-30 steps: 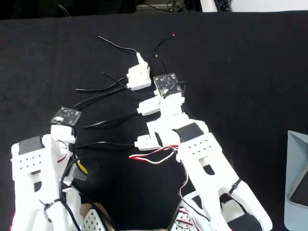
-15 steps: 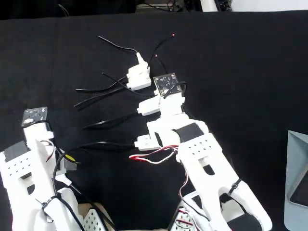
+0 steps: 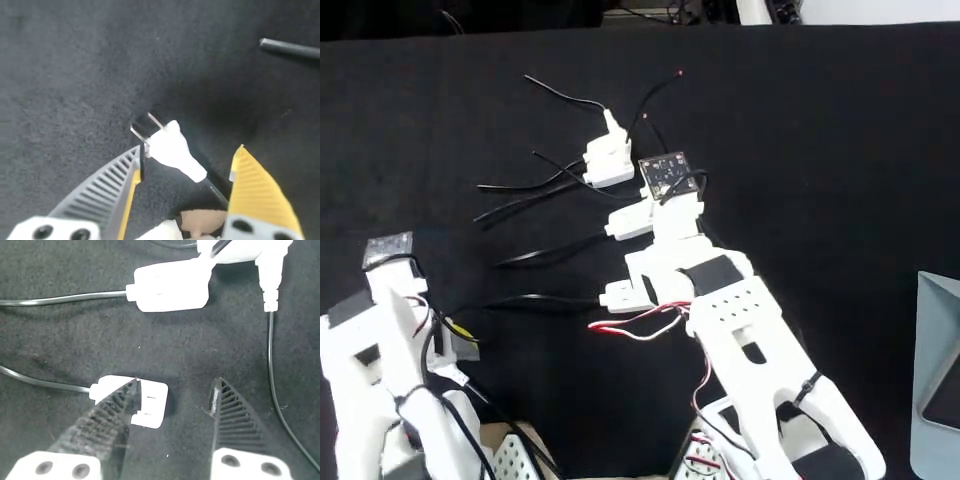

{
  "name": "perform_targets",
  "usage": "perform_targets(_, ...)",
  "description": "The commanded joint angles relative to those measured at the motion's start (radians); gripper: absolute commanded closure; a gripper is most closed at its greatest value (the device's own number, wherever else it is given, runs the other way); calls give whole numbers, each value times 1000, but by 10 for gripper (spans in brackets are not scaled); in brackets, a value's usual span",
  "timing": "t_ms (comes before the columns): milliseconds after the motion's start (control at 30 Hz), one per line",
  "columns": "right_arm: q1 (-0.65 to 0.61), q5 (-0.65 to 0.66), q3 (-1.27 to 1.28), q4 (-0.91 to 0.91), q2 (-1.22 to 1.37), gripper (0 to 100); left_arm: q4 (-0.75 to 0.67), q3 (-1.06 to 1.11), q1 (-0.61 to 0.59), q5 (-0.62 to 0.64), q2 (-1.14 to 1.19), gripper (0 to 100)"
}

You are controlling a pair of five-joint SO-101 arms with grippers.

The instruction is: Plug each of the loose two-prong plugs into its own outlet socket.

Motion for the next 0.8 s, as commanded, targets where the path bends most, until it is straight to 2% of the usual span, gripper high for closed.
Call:
perform_targets(0,12,-3,-2,-18,-25,779,-57,-42,-7,11,133,715)
perform_targets(267,11,-3,-2,-18,-30,779,-157,-58,45,12,298,727)
perform_targets(467,11,-3,-1,-18,-30,779,-166,-104,186,20,293,921)
perform_targets(533,12,-2,-1,-18,-30,779,-164,-134,226,75,282,967)
perform_targets(633,15,-2,-1,-18,-30,779,-164,-183,278,143,250,971)
perform_targets(767,18,-2,-1,-18,-31,779,-163,-240,360,160,192,971)
